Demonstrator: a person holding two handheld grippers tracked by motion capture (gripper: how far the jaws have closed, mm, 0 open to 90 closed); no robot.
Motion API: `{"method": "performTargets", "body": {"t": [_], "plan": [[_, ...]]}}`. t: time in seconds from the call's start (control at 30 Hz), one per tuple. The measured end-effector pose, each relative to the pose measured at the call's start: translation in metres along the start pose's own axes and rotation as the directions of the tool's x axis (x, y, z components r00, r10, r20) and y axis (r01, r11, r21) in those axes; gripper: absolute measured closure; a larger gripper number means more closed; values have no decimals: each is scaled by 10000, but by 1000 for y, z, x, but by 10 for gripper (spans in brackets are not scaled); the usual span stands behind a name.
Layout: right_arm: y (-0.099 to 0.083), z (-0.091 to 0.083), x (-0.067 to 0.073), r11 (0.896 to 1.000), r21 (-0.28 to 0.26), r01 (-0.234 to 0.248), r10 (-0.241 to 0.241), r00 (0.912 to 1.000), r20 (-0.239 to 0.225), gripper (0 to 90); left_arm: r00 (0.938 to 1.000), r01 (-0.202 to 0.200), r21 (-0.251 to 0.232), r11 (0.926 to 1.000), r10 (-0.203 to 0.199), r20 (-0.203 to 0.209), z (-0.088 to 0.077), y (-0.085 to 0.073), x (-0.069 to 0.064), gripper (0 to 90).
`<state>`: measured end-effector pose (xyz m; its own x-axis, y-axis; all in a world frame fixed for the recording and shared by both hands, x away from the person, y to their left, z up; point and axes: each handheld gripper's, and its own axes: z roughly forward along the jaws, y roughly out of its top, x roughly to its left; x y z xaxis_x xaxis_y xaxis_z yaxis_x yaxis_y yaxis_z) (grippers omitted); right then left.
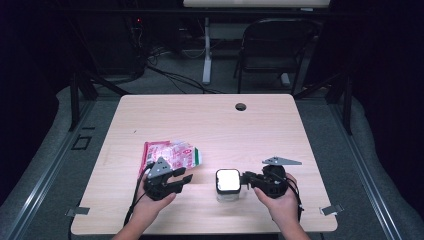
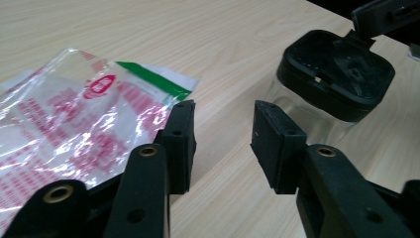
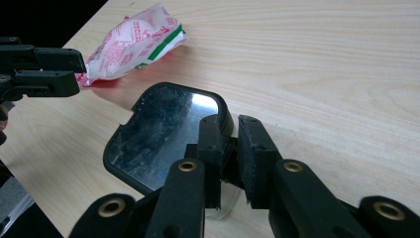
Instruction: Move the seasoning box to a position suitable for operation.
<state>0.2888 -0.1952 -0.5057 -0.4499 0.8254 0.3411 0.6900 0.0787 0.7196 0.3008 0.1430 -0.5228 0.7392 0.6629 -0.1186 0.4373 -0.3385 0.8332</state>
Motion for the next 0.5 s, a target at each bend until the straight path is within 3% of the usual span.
{"method": "performTargets", "body": {"t": [0.23,0.3,0.5], "plan": [[-3,0,-5,9989,-153,-433,427,9984,-364,830,9975,-299,353,9989,276,647,16,5,-18,715],[-4,0,-6,9981,-202,-579,569,9972,-485,831,9937,-425,460,9980,374,1058,23,4,-27,751],[-6,0,-8,9964,-322,-787,768,9954,-575,832,9880,-683,662,9955,583,1427,31,2,-39,816]]}}
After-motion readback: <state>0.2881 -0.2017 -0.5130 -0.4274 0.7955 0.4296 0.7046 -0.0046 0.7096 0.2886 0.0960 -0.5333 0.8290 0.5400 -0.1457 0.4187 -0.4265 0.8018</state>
